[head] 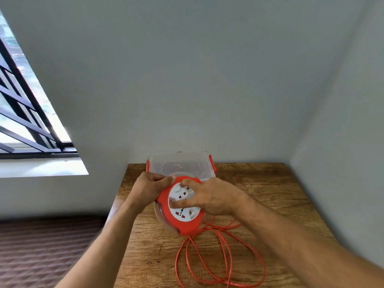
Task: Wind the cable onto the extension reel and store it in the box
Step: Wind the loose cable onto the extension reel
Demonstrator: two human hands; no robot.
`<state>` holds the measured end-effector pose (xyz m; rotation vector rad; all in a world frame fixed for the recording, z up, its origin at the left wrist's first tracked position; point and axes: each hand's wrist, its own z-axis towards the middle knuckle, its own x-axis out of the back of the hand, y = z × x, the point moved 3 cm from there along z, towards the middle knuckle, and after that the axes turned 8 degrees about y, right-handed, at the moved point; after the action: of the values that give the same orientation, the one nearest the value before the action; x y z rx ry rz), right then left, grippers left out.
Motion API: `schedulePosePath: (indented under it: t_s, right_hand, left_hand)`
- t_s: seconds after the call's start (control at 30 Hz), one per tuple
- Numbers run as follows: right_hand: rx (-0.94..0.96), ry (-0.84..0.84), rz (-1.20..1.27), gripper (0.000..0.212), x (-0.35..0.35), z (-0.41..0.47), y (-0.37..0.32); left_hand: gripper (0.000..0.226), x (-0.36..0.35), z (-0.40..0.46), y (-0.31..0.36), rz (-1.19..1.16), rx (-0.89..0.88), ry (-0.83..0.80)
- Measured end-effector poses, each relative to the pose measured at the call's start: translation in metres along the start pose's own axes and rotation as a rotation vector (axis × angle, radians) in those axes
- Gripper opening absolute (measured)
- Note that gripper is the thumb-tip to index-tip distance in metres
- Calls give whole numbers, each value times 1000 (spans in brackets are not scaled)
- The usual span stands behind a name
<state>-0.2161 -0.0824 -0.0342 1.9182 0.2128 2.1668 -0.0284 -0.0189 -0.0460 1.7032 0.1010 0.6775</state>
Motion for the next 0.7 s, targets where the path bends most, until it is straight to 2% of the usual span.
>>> schedulePosePath:
  t_s: [0.2, 0.33, 0.37, 0.43, 0.5, 0.57, 0.6, 0.63, 0.7]
  right_hand:
    - [-103, 47, -50, 60, -6, -2, -11]
    - [-120, 118, -63, 62, -21, -1, -10]
    - [-161, 170, -63, 64, -24, -3, -11]
    - [-432, 240, 13, 65, -17, -6, -12]
    - [-905, 277, 371, 64, -7, -6, -14]
    - [-1408, 363, 1041, 52, -16, 0, -24]
    - [-1613, 431, 1398, 39, -22, 4, -29]
    - [-1763, 458, 1658, 29, -25, 6, -33]
    - [-1875, 442, 1892, 28, -33, 4, -38]
  left_hand:
    - [29, 3, -2, 7, 36, -28, 45]
    - [29, -5, -6, 11, 54, -87, 108]
    - [27, -8, -7, 11, 53, -106, 134]
    - [21, -13, -11, 12, 16, -133, 212]
    - [19, -23, -20, 11, -25, -168, 327]
    - [18, -36, -34, 7, 32, -297, 460]
    - [25, -42, -43, 7, 84, -379, 512]
    - [37, -47, -50, 3, 105, -445, 537]
    - [54, -52, -58, -4, 93, -492, 518]
